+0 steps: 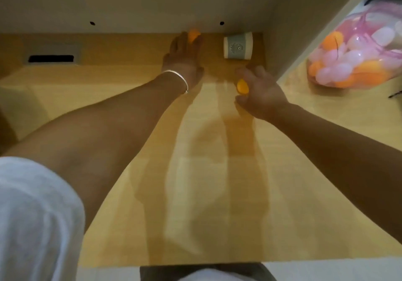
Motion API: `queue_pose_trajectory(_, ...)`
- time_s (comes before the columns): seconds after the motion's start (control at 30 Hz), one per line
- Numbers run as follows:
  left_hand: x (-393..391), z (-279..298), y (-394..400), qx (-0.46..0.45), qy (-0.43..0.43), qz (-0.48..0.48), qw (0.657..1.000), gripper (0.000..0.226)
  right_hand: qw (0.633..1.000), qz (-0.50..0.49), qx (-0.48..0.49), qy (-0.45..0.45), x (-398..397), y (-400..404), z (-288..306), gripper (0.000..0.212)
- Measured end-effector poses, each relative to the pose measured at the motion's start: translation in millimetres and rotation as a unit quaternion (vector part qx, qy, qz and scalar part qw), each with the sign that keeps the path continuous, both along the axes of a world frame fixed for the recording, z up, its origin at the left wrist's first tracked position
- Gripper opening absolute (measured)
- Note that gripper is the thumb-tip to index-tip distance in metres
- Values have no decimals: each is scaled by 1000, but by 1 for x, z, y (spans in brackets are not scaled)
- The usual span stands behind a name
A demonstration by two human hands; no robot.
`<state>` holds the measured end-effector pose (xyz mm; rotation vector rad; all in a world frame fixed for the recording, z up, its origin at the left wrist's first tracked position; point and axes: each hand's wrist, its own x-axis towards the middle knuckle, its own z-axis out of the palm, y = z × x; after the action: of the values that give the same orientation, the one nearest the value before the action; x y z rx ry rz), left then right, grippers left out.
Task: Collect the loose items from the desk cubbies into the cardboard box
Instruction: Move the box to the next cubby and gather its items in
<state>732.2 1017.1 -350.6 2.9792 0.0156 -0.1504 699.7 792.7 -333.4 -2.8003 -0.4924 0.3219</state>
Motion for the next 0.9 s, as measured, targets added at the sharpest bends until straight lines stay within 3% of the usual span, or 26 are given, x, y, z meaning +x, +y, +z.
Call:
queue_pose_trajectory(0.23, 58, -18, 12, 12, -37, 4, 999, 67, 998, 39, -51, -3, 18, 5, -17, 56)
queue_pose_trajectory(0.43, 58, -12, 7, 7, -33, -7, 999, 44, 996, 69, -26, -52, -1, 2, -23, 42)
queue_pose_trajectory(0.73, -113, 29, 38, -99, -46, 24, 994, 49, 993, 72, 82, -35, -70, 47, 13, 41)
queue_pose_trajectory(0.9, -203, 85, 108, -104, -126, 40, 986, 44, 980, 123, 146, -53, -114, 134, 57, 41)
